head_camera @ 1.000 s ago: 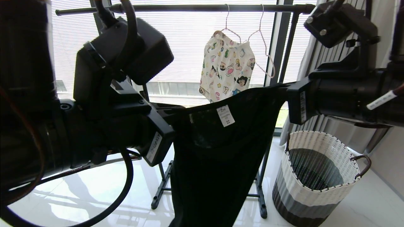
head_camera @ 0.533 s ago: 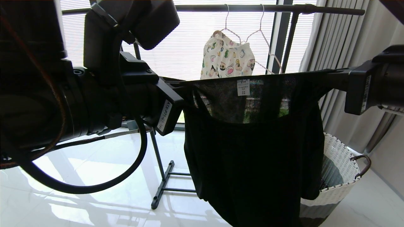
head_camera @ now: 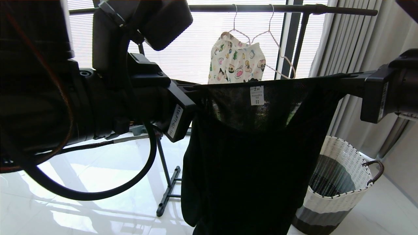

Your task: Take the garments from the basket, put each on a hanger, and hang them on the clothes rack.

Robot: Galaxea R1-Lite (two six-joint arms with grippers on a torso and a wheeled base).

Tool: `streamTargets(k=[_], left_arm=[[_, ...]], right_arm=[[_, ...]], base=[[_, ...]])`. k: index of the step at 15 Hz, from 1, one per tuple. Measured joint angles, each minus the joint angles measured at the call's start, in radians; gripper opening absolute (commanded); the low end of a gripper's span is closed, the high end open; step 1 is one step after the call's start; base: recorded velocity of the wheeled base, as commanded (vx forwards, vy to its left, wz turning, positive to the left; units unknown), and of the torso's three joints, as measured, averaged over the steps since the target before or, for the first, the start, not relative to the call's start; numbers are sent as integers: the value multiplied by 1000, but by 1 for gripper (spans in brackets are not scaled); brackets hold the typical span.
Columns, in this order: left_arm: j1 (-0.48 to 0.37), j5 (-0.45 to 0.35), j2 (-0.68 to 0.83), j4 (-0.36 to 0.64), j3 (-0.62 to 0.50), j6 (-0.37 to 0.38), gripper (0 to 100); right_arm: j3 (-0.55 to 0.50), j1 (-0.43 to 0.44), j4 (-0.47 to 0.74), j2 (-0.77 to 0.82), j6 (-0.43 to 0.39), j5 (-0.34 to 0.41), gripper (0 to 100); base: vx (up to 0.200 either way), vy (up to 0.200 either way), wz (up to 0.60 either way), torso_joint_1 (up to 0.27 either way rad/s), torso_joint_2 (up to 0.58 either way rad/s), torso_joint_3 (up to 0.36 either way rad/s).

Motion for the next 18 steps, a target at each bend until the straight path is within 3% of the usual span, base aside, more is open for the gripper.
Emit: streamTargets(k=[4,8,10,18], left_arm=[[16,-52,70,-4,-109,12,0],[4,-100,142,-6,-180,13,0],[-5,-100,154,-5,-175,11,0],[-12,-97,141,8,-160,11,0]], right_arm=[[57,27,81,-89,-61,7,0],[150,163,210,-222,-154,1,0],[182,185,210,-253,-187,-1,0],[180,184,156,-246,-188,-2,0]], base=[[0,0,0,0,0,0],[0,0,0,0,0,0],[0,0,0,0,0,0],[0,0,0,0,0,0]])
